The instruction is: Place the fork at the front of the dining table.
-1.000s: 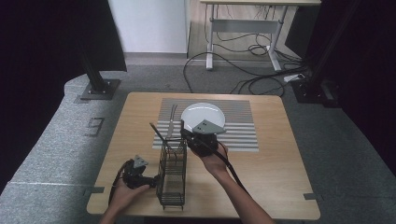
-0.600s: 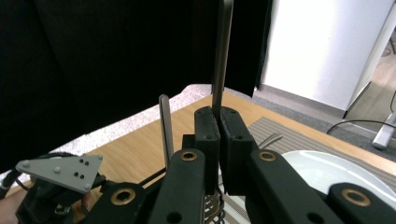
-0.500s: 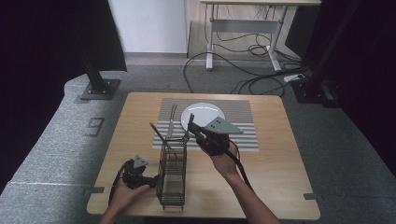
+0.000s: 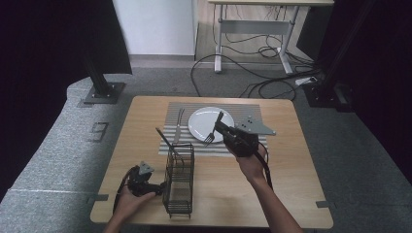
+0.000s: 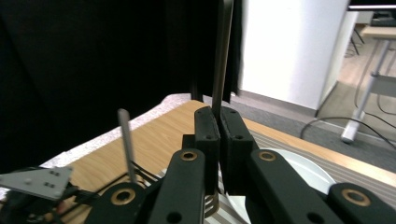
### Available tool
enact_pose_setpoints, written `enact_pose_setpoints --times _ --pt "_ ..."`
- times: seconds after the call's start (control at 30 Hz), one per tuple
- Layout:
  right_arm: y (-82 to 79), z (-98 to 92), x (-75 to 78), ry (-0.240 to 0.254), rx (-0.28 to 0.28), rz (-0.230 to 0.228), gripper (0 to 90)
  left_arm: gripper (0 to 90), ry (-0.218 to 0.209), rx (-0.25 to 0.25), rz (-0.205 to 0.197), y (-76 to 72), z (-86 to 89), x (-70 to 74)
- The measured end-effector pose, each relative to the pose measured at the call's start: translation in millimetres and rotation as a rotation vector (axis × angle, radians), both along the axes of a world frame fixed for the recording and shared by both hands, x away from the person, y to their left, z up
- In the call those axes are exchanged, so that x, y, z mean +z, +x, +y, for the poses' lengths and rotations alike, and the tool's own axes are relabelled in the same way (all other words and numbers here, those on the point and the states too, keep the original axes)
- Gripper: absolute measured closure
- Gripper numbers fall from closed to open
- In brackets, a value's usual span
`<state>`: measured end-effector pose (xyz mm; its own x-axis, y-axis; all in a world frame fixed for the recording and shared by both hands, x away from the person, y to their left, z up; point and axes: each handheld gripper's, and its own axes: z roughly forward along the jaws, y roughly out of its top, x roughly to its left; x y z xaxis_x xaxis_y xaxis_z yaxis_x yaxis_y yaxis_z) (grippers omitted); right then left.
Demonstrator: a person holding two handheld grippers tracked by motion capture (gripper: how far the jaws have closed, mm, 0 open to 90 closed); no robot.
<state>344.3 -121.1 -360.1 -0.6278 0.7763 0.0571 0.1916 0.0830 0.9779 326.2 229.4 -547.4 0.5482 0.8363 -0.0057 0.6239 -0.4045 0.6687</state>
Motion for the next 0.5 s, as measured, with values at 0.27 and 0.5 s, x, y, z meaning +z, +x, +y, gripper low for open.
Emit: enact_pose_setpoints --times 0.27,0.5 --pt "12.2 -31.7 -23.8 -0.017 -0.086 0.050 86.6 4.4 -0.001 0.001 -0.001 0.0 -0.1 -0.1" --pt "19.7 -58.6 -44.1 -0.026 -0.152 0.092 86.6 4.5 0.000 0.001 -0.001 0.0 -0.1 -0.1"
